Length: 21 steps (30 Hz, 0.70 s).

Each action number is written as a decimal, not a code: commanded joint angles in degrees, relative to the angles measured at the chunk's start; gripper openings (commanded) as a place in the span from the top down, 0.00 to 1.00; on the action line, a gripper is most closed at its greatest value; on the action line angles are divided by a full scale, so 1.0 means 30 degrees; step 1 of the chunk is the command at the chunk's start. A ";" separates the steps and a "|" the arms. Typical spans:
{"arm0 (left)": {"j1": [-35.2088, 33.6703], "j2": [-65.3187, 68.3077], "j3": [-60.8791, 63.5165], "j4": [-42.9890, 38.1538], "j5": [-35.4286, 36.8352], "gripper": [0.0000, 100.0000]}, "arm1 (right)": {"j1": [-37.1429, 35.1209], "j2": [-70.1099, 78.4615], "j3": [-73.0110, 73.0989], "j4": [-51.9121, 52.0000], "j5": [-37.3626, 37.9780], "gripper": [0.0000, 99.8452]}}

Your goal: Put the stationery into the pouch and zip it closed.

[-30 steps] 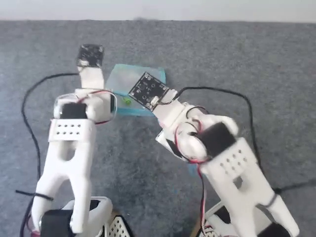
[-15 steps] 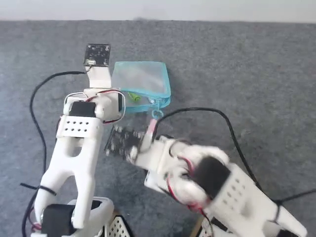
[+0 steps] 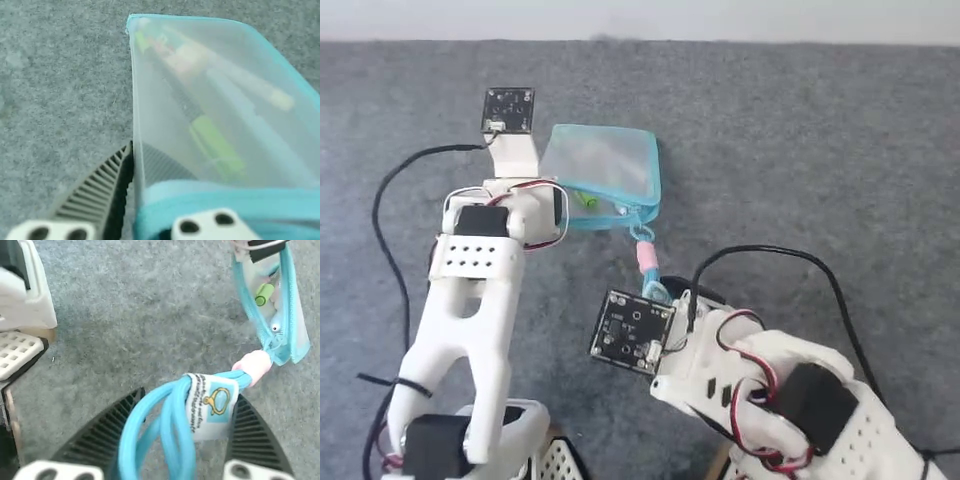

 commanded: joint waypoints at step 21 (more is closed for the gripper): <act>-0.0264 0.0967 0.0015 -0.0059 0.0029 0.99 | 0.5758 0.7663 0.0176 -0.8308 0.2081 0.66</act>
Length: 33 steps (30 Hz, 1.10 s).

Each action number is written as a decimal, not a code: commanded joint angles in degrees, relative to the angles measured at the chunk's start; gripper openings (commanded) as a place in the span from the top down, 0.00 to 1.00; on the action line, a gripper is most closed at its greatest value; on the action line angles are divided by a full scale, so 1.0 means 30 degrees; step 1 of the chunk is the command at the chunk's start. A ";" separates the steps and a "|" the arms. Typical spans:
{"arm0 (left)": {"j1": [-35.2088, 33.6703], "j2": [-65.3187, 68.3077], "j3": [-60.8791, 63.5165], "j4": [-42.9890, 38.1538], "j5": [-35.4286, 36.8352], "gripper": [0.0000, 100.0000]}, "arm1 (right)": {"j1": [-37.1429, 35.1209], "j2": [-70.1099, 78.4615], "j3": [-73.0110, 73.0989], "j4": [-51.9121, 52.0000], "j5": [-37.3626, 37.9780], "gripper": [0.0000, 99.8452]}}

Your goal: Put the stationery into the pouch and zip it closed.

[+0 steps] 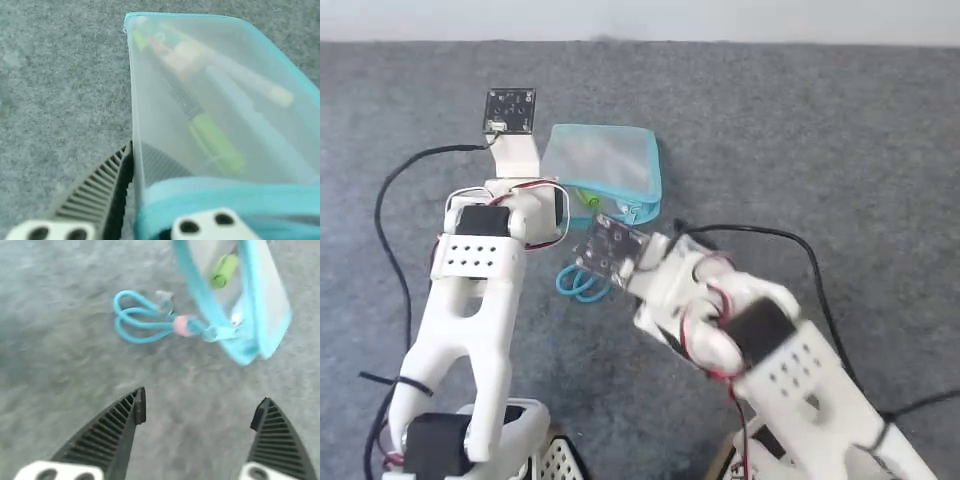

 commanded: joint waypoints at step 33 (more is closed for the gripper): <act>-0.0176 0.0967 -0.0835 0.2813 -0.1348 0.99 | 0.3179 1.0652 -0.5626 -0.5143 0.2051 0.99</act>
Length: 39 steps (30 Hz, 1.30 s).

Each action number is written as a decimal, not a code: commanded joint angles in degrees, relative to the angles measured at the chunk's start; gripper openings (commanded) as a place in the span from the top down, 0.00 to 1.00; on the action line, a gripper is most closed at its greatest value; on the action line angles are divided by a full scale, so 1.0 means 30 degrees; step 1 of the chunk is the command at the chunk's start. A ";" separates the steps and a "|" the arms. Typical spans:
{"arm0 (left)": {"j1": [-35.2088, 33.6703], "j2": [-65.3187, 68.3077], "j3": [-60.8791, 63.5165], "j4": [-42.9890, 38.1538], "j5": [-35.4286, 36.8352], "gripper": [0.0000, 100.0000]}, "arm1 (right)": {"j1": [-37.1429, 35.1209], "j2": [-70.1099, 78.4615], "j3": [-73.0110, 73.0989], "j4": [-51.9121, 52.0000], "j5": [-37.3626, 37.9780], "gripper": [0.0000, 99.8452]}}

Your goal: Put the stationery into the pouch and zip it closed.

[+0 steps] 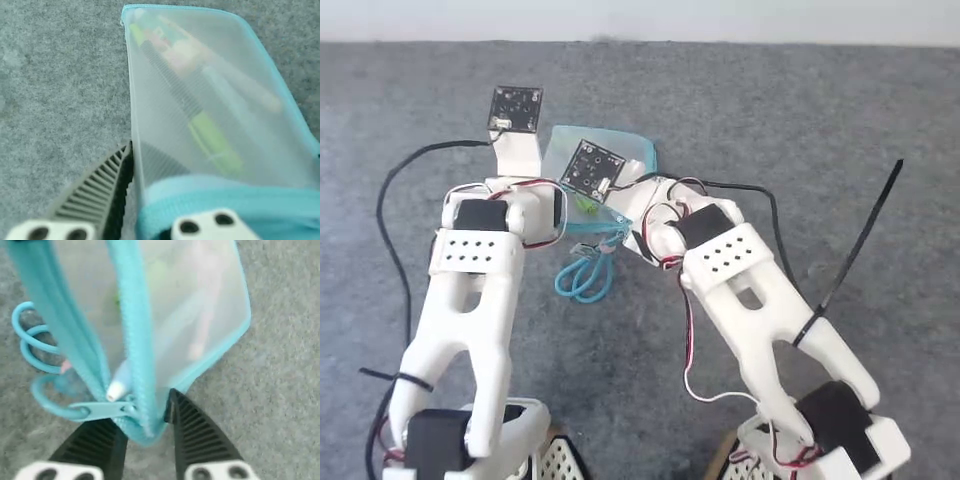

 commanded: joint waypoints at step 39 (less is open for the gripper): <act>0.0381 -1.2337 0.1626 0.6330 -0.3663 0.84 | 0.0366 0.2974 -1.3509 1.1648 -0.5275 0.99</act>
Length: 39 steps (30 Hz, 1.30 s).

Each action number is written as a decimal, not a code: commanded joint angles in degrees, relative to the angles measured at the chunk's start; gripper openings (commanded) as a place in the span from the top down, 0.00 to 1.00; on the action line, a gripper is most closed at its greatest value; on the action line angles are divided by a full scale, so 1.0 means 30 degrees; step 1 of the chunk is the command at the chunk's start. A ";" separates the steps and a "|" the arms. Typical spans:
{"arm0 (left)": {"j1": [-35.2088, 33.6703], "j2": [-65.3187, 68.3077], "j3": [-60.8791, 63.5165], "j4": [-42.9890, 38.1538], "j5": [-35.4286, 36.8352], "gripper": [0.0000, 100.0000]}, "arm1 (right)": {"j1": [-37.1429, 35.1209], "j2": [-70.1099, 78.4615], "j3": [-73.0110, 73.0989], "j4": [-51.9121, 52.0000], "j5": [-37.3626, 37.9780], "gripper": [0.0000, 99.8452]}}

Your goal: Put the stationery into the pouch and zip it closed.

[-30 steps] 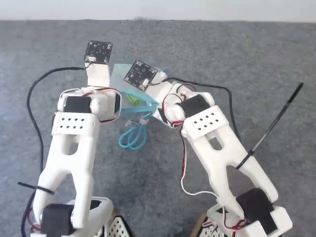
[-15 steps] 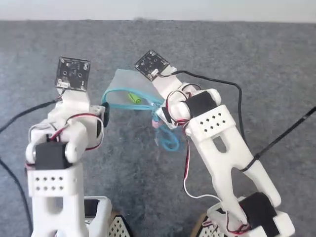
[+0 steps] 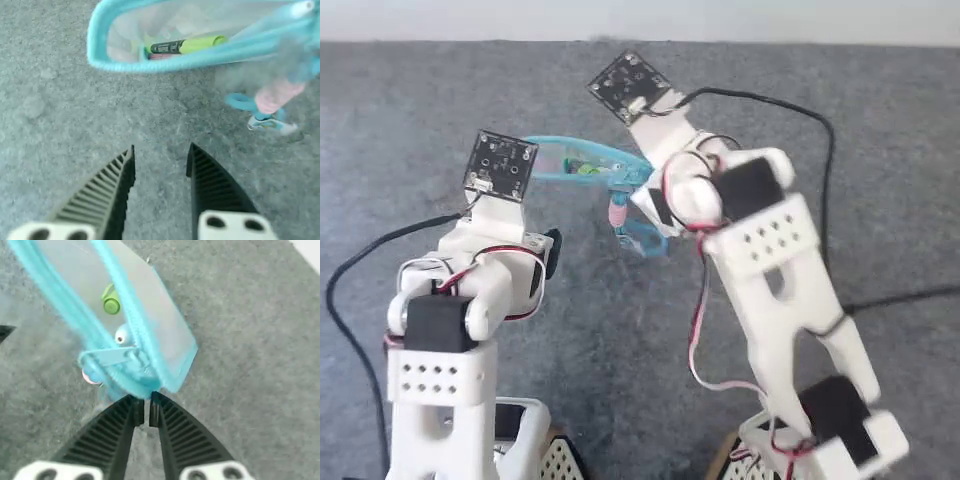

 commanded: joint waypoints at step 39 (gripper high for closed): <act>0.3136 -0.0469 0.8777 -1.3802 0.5538 0.93 | -0.0806 -0.0161 0.5685 -0.4996 -0.1670 0.99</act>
